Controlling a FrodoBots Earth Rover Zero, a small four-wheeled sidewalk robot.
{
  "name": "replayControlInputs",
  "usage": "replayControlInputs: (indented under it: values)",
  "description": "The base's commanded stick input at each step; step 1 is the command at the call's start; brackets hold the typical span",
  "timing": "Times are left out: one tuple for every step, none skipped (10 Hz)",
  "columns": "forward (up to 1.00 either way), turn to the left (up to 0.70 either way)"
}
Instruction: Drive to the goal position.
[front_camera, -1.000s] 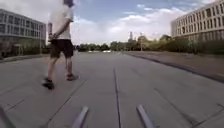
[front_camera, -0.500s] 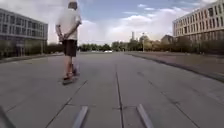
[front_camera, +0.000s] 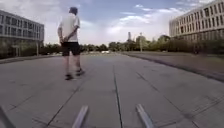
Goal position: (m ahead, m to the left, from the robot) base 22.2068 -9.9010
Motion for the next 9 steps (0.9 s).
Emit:
replayControlInputs:
  values:
    - [0.70, -0.04]
    - [0.70, 0.00]
    - [0.70, 0.00]
    - [0.70, 0.00]
    - [0.70, 0.00]
    - [0.70, 0.00]
    - [0.70, 0.00]
    - [0.70, 0.00]
    - [0.70, 0.00]
